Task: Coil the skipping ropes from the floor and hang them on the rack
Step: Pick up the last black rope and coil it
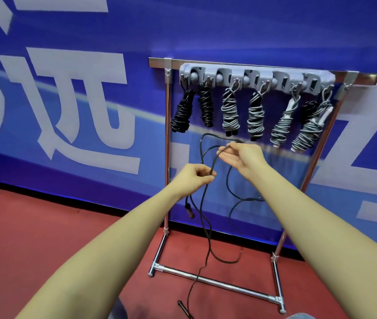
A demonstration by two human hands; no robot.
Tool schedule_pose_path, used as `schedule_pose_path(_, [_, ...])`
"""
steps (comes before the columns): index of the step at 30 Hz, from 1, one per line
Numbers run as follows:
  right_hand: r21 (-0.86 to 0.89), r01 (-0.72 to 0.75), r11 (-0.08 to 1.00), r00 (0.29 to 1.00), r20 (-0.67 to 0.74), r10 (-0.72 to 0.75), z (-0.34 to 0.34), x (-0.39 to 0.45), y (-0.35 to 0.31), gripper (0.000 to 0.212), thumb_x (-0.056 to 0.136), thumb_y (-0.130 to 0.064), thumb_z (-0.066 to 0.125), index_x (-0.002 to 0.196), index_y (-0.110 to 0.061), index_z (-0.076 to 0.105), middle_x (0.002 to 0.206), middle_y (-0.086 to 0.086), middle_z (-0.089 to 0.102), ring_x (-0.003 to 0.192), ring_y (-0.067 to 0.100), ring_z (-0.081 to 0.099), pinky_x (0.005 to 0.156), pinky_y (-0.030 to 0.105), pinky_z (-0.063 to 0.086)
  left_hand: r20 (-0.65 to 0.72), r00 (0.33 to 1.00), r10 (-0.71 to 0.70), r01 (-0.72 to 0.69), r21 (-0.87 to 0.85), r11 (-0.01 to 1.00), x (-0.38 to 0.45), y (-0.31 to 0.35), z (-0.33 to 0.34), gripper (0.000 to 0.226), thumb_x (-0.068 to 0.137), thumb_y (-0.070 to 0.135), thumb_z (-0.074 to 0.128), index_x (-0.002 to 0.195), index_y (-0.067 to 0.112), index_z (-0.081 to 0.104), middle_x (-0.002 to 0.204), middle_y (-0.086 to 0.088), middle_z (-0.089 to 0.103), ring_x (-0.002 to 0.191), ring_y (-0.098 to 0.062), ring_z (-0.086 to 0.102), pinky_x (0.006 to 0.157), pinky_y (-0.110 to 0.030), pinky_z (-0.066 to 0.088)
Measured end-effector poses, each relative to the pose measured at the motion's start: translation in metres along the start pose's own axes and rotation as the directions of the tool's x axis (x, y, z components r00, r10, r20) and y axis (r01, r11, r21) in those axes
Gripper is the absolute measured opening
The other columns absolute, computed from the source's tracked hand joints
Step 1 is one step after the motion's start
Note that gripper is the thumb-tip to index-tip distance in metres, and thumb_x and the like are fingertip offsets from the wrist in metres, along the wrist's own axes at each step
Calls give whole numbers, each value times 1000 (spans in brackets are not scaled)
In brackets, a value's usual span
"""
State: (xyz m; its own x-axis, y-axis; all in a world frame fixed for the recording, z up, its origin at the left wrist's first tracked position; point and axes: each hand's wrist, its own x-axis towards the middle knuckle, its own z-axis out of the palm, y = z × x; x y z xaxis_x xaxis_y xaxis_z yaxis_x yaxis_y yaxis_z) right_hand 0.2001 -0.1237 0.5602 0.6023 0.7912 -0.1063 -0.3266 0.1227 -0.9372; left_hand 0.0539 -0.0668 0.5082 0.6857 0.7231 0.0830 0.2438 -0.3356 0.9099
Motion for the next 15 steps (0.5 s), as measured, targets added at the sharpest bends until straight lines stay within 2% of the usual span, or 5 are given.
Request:
schedule_pose_path(3, [50,7,999,1000,-26,-6,-5,2,-3,15,96,-1,48,84,5,55,81,21,63,75,28,67,55,31,57,-45,999,24,-20,76,997,8,4,1,5,85,12,66,85,11,71,93,-4,73,73,-12,60,66,-19,47])
schedule_pose_path(8, [-398,-16,917,996,73,50,-14,-7,7,17,95,-17,53,102,-4,61,91,11,70,76,21,67,65,32,57,-209,978,20,-26,-23,999,19,21,-1,7,80,11,72,86,6,73,82,-2,69,76,-8,61,76,-25,48])
schedule_pose_path(10, [-515,-18,857,978,169,122,-16,-13,18,16,91,-15,57,103,-5,64,95,13,71,74,20,67,69,32,55,-268,963,22,-36,-49,998,23,31,-4,10,80,10,72,88,4,73,78,-1,66,55,5,54,59,-16,44])
schedule_pose_path(12, [-564,-25,825,934,282,221,-17,-20,32,12,91,-13,58,98,-6,64,95,13,71,77,22,68,76,34,54,-312,950,-2,-23,-77,997,26,40,-8,12,82,10,71,91,1,72,78,-3,66,35,6,43,41,-6,33])
schedule_pose_path(15, [-567,36,823,890,392,232,-15,-26,46,8,94,-9,56,95,-8,64,91,12,71,79,25,68,82,35,52,-338,941,-12,-7,-56,998,29,47,-17,14,84,11,69,91,0,72,79,-5,66,31,4,40,36,-7,28])
